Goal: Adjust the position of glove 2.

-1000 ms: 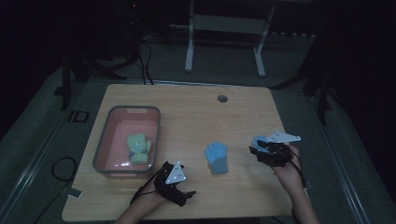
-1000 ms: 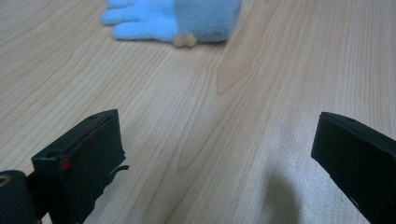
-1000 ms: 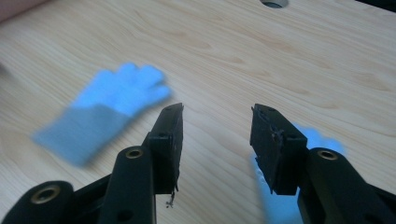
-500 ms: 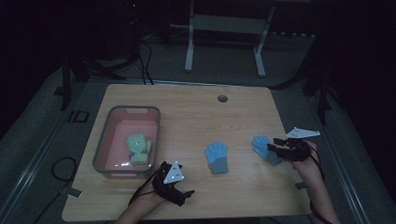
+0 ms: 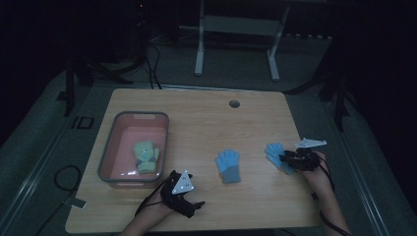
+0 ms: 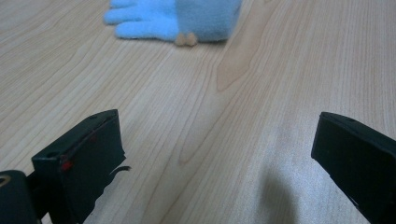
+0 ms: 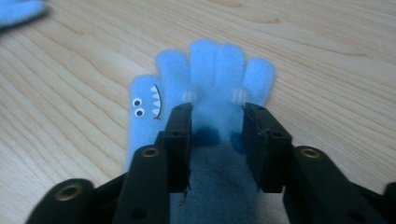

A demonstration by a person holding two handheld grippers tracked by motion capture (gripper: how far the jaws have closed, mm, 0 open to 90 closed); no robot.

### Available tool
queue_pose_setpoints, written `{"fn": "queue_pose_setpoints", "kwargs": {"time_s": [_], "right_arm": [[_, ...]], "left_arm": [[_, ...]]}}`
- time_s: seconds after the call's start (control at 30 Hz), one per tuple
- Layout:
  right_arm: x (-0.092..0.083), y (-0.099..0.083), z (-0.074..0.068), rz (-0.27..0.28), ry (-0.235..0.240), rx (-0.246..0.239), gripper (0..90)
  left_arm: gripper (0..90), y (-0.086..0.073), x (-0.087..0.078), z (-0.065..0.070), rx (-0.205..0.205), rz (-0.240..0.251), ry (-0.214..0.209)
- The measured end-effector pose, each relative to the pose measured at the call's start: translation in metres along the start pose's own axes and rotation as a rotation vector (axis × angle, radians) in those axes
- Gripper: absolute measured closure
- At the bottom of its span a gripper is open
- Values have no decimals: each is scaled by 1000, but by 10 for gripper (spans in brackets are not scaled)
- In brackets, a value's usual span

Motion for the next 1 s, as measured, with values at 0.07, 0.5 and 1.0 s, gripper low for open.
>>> {"fn": "queue_pose_setpoints", "kwargs": {"time_s": [0.07, 0.5, 1.0], "right_arm": [[1, 0, -3, -4, -22, -23, 719], [-11, 13, -14, -69, -202, 145, 853], [-43, 18, -47, -28, -326, 486, 857]], "left_arm": [[25, 0, 0, 0, 0, 1, -1], [25, 3, -1, 1, 10, 10, 9], [25, 8, -2, 4, 20, 35, -4]]}}
Point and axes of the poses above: each handheld gripper's, and its own axes: x roughly forward along the jaws, y roughly out of its top, z roughly to its right, the point moved 9 cm from there along x, roughly forward along the jaws, and after that the axes turned 12 degrees about -y, right-handed, at the moved point
